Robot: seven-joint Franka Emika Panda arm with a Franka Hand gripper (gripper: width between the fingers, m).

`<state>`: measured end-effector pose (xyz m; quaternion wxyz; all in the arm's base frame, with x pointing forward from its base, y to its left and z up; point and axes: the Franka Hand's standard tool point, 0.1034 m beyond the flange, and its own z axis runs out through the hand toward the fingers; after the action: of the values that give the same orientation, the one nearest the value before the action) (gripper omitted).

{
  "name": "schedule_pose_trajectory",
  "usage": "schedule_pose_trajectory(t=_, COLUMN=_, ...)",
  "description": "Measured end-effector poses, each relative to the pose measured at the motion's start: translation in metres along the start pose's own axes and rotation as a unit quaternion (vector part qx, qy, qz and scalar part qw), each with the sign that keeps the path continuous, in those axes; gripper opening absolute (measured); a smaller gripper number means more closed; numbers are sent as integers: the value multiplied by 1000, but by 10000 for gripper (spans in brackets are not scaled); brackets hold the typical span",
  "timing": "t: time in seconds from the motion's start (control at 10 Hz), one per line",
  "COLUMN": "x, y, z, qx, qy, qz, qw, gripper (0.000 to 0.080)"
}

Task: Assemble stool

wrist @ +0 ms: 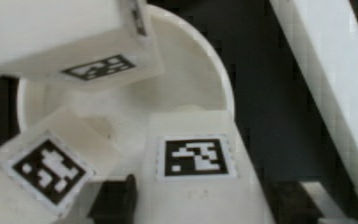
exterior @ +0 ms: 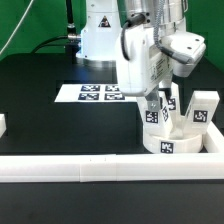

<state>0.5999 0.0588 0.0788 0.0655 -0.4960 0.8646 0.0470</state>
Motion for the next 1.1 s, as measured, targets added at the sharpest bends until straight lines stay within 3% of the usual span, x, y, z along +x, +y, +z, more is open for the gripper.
schedule_pose_trajectory(t=0.2, x=0, y=1, z=0, qx=-2, qy=0, qz=-6, qw=1000, gripper=364)
schedule_pose_trajectory(t=0.3, x=-2, y=1, z=-6, qx=-8, qy=-3, qz=-18, qw=1000, gripper=538)
schedule_pose_trajectory(t=0.4, x=-7, y=1, z=-17, qx=-9, qy=-9, qz=-26, qw=1000, gripper=626)
schedule_pose_trajectory(t=0.6, x=-15, y=0, z=-37, qx=-4, qy=-24, qz=-57, qw=998, gripper=642)
schedule_pose_trajectory(t=0.9, x=-13, y=1, z=-34, qx=-5, qy=-18, qz=-190, qw=982, gripper=649)
schedule_pose_trajectory(t=1.1, x=-16, y=3, z=-34, qx=-18, qy=-7, qz=-313, qw=949, gripper=649)
